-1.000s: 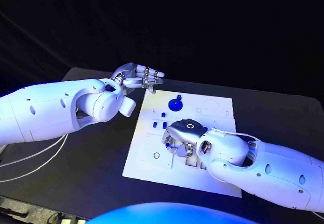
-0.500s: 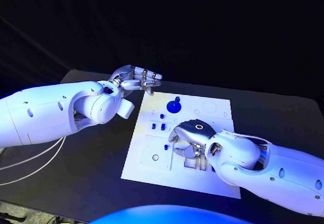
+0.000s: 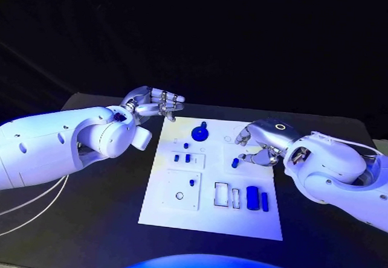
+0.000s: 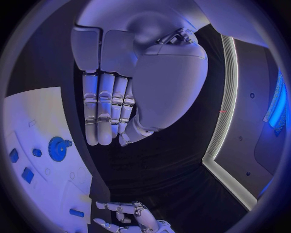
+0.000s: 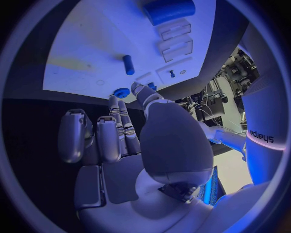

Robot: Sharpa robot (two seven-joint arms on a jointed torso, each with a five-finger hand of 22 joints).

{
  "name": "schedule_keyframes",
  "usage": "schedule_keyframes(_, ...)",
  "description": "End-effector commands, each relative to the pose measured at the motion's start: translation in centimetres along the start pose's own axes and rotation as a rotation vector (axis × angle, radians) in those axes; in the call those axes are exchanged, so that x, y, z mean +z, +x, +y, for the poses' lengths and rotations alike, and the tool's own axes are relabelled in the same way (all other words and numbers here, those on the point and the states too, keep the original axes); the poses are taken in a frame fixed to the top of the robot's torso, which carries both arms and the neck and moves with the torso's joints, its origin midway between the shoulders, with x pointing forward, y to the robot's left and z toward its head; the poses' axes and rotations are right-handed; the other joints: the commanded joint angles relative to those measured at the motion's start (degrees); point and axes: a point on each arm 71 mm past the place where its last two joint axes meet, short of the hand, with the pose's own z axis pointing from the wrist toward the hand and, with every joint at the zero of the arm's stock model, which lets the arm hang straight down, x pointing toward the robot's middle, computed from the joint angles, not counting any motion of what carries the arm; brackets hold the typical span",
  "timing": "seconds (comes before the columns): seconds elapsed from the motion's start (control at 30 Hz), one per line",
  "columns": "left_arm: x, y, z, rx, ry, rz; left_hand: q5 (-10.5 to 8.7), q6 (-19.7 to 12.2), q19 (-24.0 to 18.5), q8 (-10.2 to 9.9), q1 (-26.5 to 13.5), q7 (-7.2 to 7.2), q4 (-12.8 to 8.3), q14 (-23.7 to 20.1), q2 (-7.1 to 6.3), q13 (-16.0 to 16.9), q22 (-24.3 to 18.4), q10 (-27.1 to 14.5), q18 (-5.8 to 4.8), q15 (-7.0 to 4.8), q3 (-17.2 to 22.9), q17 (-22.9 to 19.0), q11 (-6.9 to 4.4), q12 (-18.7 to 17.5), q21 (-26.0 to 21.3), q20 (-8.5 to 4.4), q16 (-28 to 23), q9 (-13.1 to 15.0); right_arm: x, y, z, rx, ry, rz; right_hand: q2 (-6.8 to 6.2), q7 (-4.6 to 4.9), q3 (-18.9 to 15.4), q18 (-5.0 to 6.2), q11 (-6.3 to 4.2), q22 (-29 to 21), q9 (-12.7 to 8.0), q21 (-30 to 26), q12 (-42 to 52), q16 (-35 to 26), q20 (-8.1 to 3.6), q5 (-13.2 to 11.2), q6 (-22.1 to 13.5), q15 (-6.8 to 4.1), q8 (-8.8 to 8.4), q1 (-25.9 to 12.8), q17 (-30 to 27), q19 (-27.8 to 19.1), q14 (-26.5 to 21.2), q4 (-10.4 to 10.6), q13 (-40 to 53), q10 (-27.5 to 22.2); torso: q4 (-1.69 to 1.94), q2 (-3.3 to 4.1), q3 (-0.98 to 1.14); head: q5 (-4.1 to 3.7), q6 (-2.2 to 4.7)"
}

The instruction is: Assemble the parts on the task board

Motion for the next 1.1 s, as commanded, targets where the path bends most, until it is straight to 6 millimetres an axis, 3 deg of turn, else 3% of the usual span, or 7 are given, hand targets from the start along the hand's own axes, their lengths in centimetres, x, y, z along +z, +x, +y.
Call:
schedule_keyframes(0.03,0.1,0.3,-0.1,-0.002,0.008,0.023,0.06,-0.27,-0.01,0.22,0.12,0.26,-0.33,-0.37,0.60,0.00,-0.04,-0.41,0.77,0.06,0.00,-0.06,-0.12,0.35,-0.20,0.31,-0.18,-0.07,-0.1,0.0,-1.2,-0.014,0.062,0.031,0.12,-0.56,-2.59,0.63,-0.03,6.51,-0.17,-0.86,0.70,0.14,-0.45,-0.44,-0.26,-0.43,-0.16,-0.06,-0.27,-0.39,2.27,0.50,0.05,-1.00,-0.19,-0.17,-0.02,-0.19,0.32)
schedule_keyframes(0.17,0.1,0.3,-0.1,-0.002,0.008,0.023,0.05,-0.27,-0.01,0.23,0.13,0.26,-0.35,-0.36,0.60,0.00,-0.04,-0.42,0.77,0.06,-0.02,-0.06,-0.12,0.38,-0.20,0.32,-0.17,-0.07,-0.1,0.1,-1.7,-0.030,0.068,0.052,0.72,-1.66,-5.65,0.86,0.14,5.98,-0.34,-2.29,1.40,-0.32,-0.36,-0.56,-0.72,-0.31,-0.18,1.19,-1.01,-0.93,2.05,1.04,-0.03,-2.34,-0.09,-0.20,0.09,-0.11,0.46)
schedule_keyframes(0.3,0.1,0.4,0.0,-0.004,0.005,0.025,0.05,-0.31,0.00,0.22,0.14,0.27,-0.37,-0.36,0.59,0.00,-0.04,-0.43,0.77,0.06,-0.04,-0.06,-0.12,0.40,-0.20,0.32,-0.17,-0.08,-0.1,0.6,-1.8,-0.039,0.067,0.087,1.05,-2.04,-7.45,0.94,0.27,5.83,-0.43,-2.80,1.89,-0.45,-0.27,-0.52,-1.01,-0.21,-0.18,1.87,-1.28,-1.07,1.96,1.48,-0.09,-3.04,-0.07,-0.12,-0.12,-0.07,0.47)
schedule_keyframes(0.43,0.1,0.2,0.1,-0.010,-0.001,0.022,0.05,-0.32,0.00,0.22,0.14,0.27,-0.37,-0.36,0.59,0.01,-0.04,-0.44,0.77,0.06,-0.04,-0.07,-0.12,0.40,-0.20,0.32,-0.17,-0.08,0.1,1.1,-1.5,-0.033,0.058,0.112,1.58,-2.25,-9.07,0.94,0.15,5.85,-0.48,-2.91,2.79,-0.36,-0.29,-1.54,-1.14,-0.28,-0.12,2.41,-1.26,-0.99,1.99,2.02,-0.01,-2.92,-0.11,-0.08,-0.08,0.02,0.49)
schedule_keyframes(0.73,0.1,0.1,0.1,-0.013,-0.004,0.018,0.05,-0.38,0.01,0.21,0.07,0.30,-0.33,-0.35,0.69,0.02,-0.05,-0.49,0.76,0.09,-0.07,-0.08,-0.09,0.48,-0.20,0.34,-0.17,-0.09,1.0,2.4,-0.6,-0.012,0.030,0.126,3.46,-1.57,-9.24,0.78,-0.60,6.31,-0.41,-2.23,4.71,-0.23,-0.73,-1.56,-0.59,-0.87,0.28,4.55,-1.29,-0.36,2.12,2.08,0.13,-0.62,-0.04,-0.04,-0.10,-0.03,0.32)
schedule_keyframes(1.1,0.1,0.1,0.1,-0.012,-0.004,0.018,0.06,-0.38,0.01,0.22,0.13,0.29,-0.37,-0.36,0.74,0.02,-0.05,-0.52,0.77,0.08,-0.05,-0.08,-0.10,0.51,-0.20,0.34,-0.17,-0.09,1.6,3.0,0.3,0.009,0.002,0.134,4.45,-1.32,-7.82,0.54,-1.05,6.92,-0.30,-1.16,4.80,-0.20,-1.12,-1.38,0.42,-1.27,0.67,5.83,-1.33,0.31,2.17,2.10,-0.25,1.54,-0.08,-0.08,-0.11,-0.02,0.21)
